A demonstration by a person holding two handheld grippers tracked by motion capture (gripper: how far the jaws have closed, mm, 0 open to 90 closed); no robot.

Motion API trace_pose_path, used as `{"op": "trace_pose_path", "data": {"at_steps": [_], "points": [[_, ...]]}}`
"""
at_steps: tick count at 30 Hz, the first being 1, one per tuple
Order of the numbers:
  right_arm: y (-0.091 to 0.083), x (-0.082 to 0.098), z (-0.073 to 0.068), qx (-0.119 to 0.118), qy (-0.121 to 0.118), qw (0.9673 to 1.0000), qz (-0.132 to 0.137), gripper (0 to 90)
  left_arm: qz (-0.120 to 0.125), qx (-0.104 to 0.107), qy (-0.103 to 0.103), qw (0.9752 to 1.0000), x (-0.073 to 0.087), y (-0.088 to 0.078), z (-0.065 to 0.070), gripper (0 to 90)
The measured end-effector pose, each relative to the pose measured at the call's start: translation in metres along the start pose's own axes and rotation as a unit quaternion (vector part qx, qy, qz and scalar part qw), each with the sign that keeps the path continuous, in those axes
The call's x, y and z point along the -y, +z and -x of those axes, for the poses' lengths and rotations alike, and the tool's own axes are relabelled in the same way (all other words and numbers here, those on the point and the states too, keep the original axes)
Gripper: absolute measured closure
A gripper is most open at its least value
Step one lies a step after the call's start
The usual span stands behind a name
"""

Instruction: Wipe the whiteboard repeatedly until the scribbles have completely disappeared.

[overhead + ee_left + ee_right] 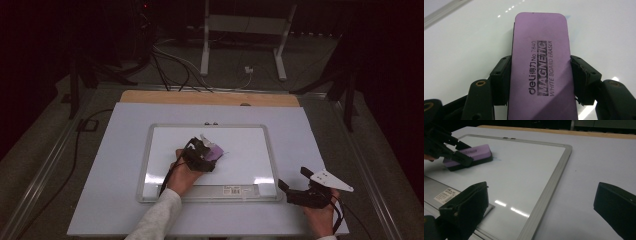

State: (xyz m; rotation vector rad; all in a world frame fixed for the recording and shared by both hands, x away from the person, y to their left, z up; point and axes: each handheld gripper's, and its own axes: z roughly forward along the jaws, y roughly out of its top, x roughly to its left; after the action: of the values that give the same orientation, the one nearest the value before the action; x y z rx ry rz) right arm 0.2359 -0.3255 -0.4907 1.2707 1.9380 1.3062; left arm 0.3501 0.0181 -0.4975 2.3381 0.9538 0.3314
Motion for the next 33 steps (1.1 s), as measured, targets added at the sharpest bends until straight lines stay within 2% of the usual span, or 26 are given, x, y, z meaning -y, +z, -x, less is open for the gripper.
{"op": "trace_pose_path", "data": {"at_steps": [1,4,8,13,17,20,22,26,30,33], "points": [[0.0,0.0,0.0,0.0,0.0,1.0,0.0,0.1,0.0,0.005,0.009,0.9999,-0.001,0.001,0.004,41.5],[0.0,0.0,0.0,0.0,0.0,1.0,0.001,0.1,-0.002,0.014,0.016,0.9998,-0.004,0.003,0.008,41.5],[-0.001,0.0,0.001,0.001,0.002,1.0,0.002,0.1,0.003,0.021,0.001,0.9998,-0.005,0.005,0.003,41.5],[-0.002,0.0,0.001,0.002,0.002,1.0,0.003,0.1,0.005,-0.009,-0.021,0.9997,-0.009,0.01,-0.011,41.5],[-0.002,0.0,0.002,0.002,0.003,1.0,0.003,0.1,0.003,-0.039,-0.033,0.9987,-0.011,0.011,-0.025,41.5],[-0.003,0.0,0.002,0.002,0.003,1.0,0.003,0.1,0.005,-0.047,-0.057,0.9973,-0.011,0.013,-0.036,41.4],[-0.002,0.0,0.002,0.002,0.002,1.0,0.003,0.1,0.005,-0.046,-0.066,0.9967,-0.011,0.013,-0.039,41.4],[-0.002,0.0,0.002,0.002,0.002,1.0,0.002,0.1,0.001,-0.053,-0.063,0.9966,-0.013,0.013,-0.037,41.4],[-0.001,0.0,0.001,0.001,0.001,1.0,0.0,0.1,0.001,-0.038,-0.051,0.998,-0.014,0.014,-0.029,41.4],[0.0,0.0,0.001,0.001,0.001,1.0,0.0,0.1,-0.001,-0.023,-0.029,0.9993,-0.017,0.015,-0.018,41.3]]}}
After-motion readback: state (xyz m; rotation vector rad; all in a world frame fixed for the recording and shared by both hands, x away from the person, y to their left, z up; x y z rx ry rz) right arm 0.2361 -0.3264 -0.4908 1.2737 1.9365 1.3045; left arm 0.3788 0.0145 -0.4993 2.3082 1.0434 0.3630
